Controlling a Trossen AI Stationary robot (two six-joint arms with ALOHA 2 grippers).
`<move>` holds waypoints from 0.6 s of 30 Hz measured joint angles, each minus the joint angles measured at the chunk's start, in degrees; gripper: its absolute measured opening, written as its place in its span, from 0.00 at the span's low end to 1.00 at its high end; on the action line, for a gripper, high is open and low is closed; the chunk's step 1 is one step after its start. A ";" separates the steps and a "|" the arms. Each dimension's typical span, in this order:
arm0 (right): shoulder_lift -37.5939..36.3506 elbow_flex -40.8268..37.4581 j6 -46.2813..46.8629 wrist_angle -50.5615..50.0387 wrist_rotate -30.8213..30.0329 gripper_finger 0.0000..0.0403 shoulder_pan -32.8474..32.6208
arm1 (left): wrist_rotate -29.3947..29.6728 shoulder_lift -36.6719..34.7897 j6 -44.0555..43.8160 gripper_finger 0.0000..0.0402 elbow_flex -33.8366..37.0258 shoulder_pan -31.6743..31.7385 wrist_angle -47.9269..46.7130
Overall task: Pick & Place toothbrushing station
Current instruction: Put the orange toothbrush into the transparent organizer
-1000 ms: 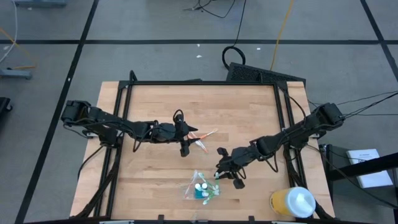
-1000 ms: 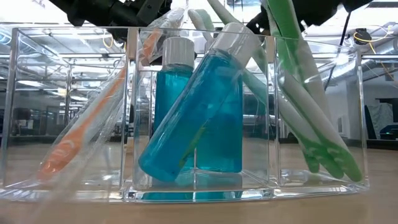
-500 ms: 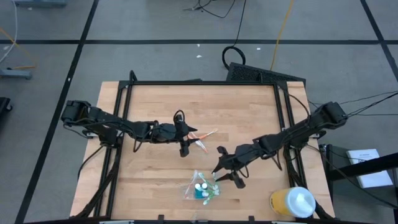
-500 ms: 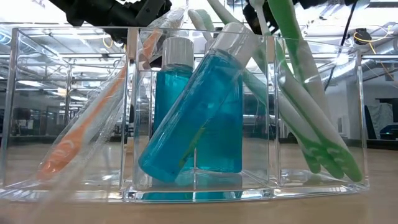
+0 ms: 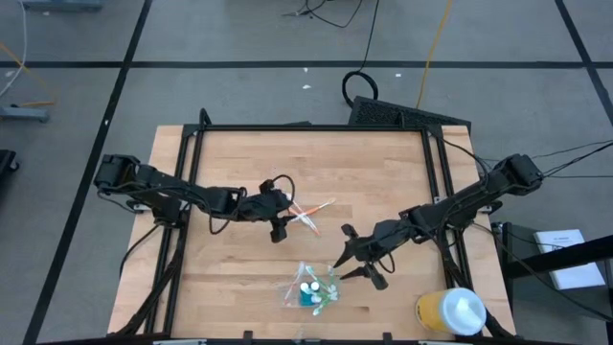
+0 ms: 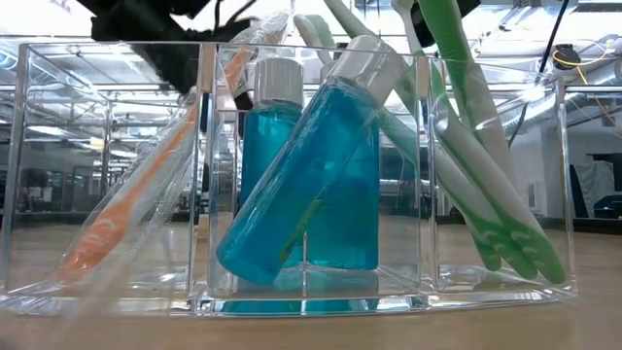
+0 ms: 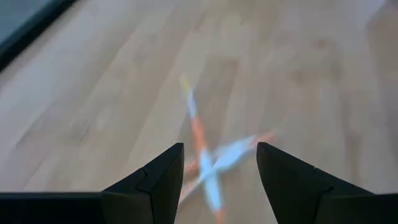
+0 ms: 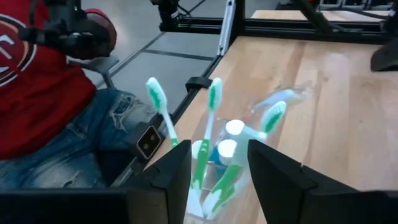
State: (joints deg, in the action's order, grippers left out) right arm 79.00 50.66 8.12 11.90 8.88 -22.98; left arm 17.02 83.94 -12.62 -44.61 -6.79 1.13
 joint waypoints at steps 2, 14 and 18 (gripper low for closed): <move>-0.02 -0.15 0.00 0.30 -0.09 0.36 0.31 | 1.26 0.00 -1.70 0.52 -0.01 0.77 -4.14; -0.06 -0.18 -0.02 0.29 -0.04 0.36 0.90 | 2.36 0.07 9.91 0.52 3.62 7.29 -15.89; -0.06 -0.18 -0.40 0.26 -0.04 0.36 0.90 | -6.21 0.07 13.84 0.52 4.97 10.55 -13.17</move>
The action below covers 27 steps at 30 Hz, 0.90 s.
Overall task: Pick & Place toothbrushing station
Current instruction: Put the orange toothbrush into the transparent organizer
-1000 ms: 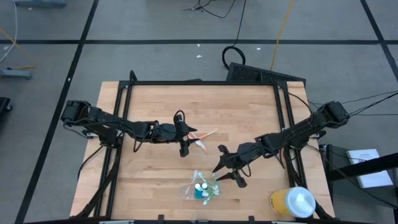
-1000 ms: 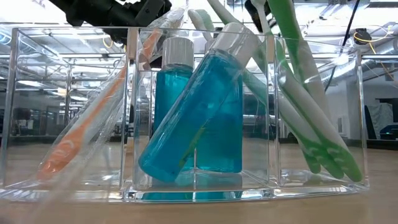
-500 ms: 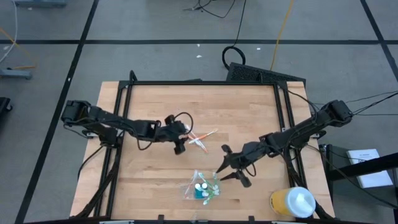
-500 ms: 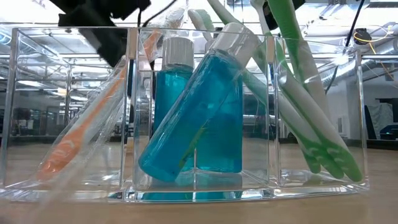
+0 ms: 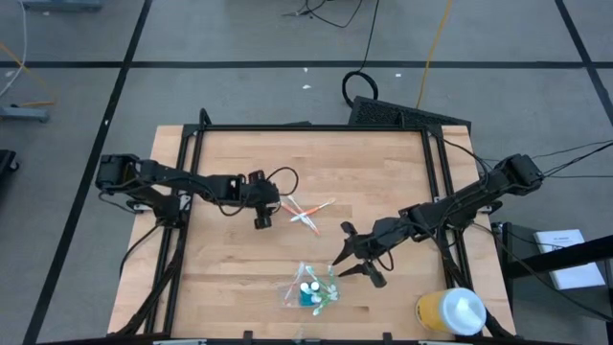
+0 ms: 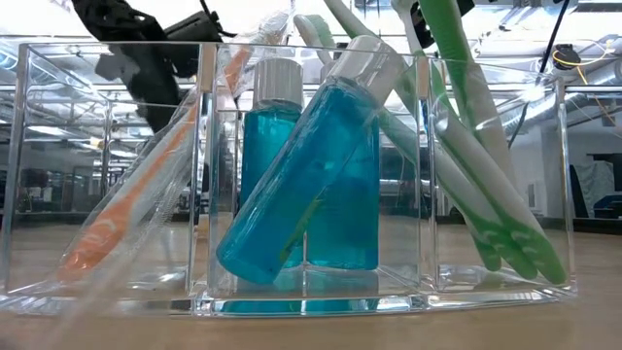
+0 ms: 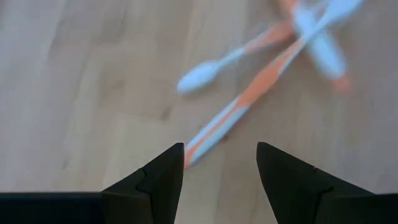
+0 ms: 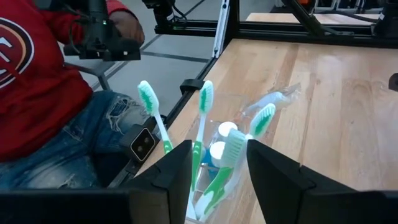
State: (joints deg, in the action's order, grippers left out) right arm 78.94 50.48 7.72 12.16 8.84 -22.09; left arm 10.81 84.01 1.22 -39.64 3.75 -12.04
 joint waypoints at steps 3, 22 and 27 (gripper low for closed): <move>0.00 -0.02 -0.31 0.00 0.00 0.36 -0.02 | -6.16 0.00 2.19 0.52 0.13 1.64 3.42; 0.02 -0.04 -0.48 -0.26 0.13 0.35 -0.02 | -11.80 10.55 14.60 0.52 0.20 4.17 12.34; 0.02 -0.04 -0.48 -0.33 0.15 0.34 -0.02 | -11.82 13.58 14.78 0.51 -0.01 4.10 14.15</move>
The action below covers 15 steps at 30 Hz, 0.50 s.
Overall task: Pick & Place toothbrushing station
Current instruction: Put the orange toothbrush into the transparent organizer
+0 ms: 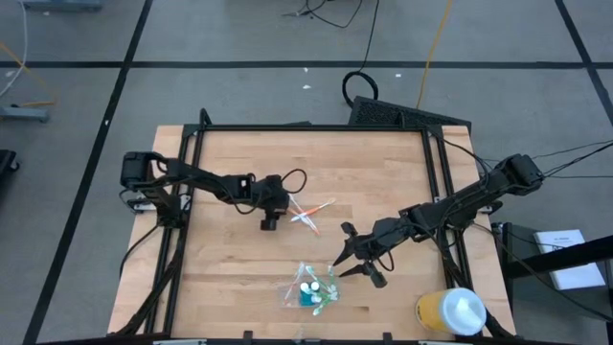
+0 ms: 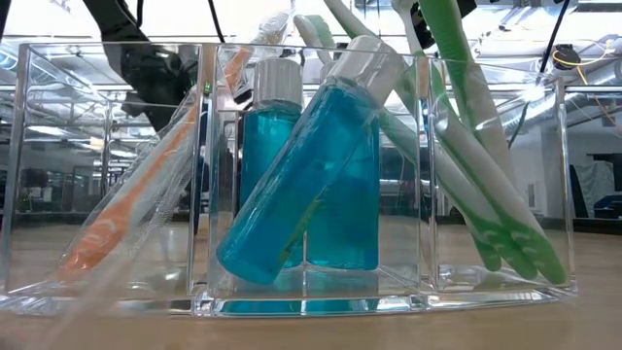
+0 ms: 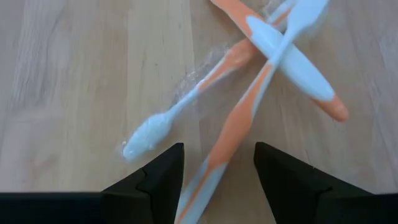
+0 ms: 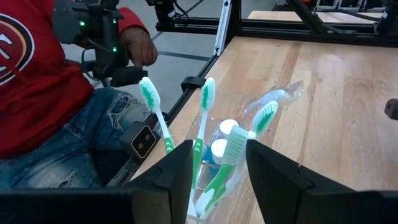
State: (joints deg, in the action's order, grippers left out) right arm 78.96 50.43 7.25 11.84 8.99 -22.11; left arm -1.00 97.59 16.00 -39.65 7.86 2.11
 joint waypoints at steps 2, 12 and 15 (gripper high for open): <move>0.00 0.00 0.00 0.00 0.02 0.35 0.00 | -0.04 0.19 -1.32 0.48 -0.03 0.00 -0.37; 0.00 0.00 0.00 -0.09 0.02 0.34 0.00 | -1.57 0.30 -9.85 0.06 0.04 -0.09 -3.04; 0.00 0.00 0.01 -0.11 -0.20 0.34 -0.01 | -1.43 -0.83 -13.43 0.07 0.10 -0.24 -3.78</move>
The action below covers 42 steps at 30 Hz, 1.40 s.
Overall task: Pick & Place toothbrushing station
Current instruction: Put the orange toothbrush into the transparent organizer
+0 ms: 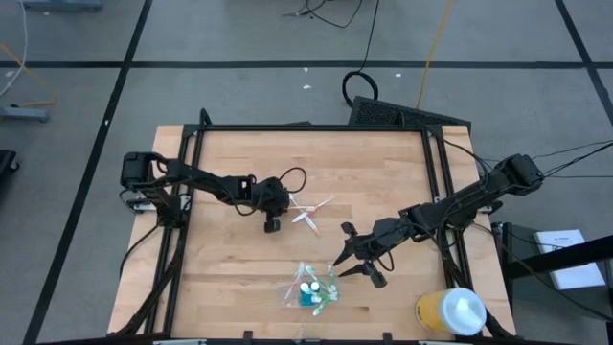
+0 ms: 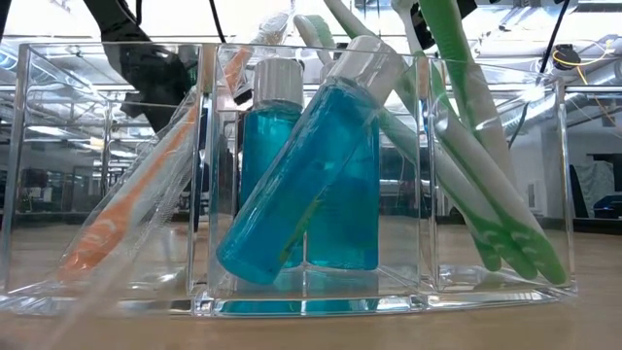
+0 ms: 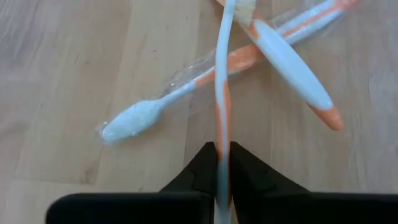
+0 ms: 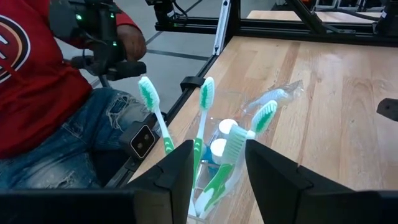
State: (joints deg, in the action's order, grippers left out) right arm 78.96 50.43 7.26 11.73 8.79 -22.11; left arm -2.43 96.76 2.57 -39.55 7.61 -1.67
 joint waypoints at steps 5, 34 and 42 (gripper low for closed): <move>0.00 0.00 1.38 -0.22 -1.01 0.33 0.01 | 2.51 -5.67 -0.73 0.06 0.56 -0.73 -3.58; 6.32 -13.50 -1.97 49.62 -21.97 0.39 10.31 | -7.40 -11.79 -1.52 0.06 6.34 -7.51 50.27; 11.31 -13.49 -1.76 56.72 -22.04 0.39 12.09 | -6.98 -7.31 -3.07 0.06 6.34 -7.25 55.73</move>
State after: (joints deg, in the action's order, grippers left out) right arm 90.27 36.95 5.50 68.44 -13.25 -10.02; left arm -9.41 89.45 -0.50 -33.21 0.36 54.05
